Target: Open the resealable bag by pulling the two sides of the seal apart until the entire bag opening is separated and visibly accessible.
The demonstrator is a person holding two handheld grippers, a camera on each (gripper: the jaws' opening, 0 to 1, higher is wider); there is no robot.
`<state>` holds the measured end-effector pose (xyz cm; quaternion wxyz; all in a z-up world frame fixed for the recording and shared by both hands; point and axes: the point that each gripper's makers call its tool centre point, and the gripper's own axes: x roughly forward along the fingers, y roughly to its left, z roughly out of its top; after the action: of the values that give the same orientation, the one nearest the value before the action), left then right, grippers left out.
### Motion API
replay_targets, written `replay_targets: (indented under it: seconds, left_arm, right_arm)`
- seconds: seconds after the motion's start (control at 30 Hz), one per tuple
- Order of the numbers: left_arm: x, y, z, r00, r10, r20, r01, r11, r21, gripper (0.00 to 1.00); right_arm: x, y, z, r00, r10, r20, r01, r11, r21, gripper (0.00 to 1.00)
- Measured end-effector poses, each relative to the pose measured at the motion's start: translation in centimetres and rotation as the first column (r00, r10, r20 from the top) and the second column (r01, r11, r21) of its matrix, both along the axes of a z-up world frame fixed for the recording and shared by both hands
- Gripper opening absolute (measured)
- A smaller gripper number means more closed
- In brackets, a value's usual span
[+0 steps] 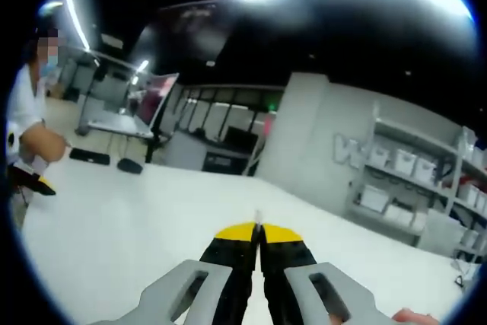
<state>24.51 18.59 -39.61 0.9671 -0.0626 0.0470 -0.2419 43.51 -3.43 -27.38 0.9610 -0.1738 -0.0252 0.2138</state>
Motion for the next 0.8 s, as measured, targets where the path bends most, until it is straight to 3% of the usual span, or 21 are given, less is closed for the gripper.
replay_targets:
  seconds: [0.8]
  left_arm:
    - [0.2, -0.4, 0.0, 1.0, -0.016, -0.003, 0.016, 1.0, 0.007, 0.84]
  right_arm:
    - [-2.9, -0.2, -0.3, 0.999, 0.047, -0.001, -0.047, 0.999, -0.021, 0.0]
